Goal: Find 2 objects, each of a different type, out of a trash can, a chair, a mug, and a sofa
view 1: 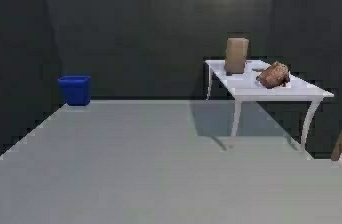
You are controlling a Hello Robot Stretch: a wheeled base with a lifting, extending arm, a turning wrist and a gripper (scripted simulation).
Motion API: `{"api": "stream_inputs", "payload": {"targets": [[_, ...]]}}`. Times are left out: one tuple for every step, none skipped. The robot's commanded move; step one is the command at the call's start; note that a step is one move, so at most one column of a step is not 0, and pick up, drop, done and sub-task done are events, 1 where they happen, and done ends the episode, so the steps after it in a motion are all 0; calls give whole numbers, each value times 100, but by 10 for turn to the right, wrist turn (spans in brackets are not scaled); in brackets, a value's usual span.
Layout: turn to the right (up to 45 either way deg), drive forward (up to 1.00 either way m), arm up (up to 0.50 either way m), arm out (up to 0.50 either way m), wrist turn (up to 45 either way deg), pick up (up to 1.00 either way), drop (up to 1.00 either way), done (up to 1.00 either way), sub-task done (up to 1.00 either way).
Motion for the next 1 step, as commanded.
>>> {"api": "stream_inputs", "payload": {"targets": [[-450, 0, 0, 0, 0, 0, 0, 0, 0]]}}
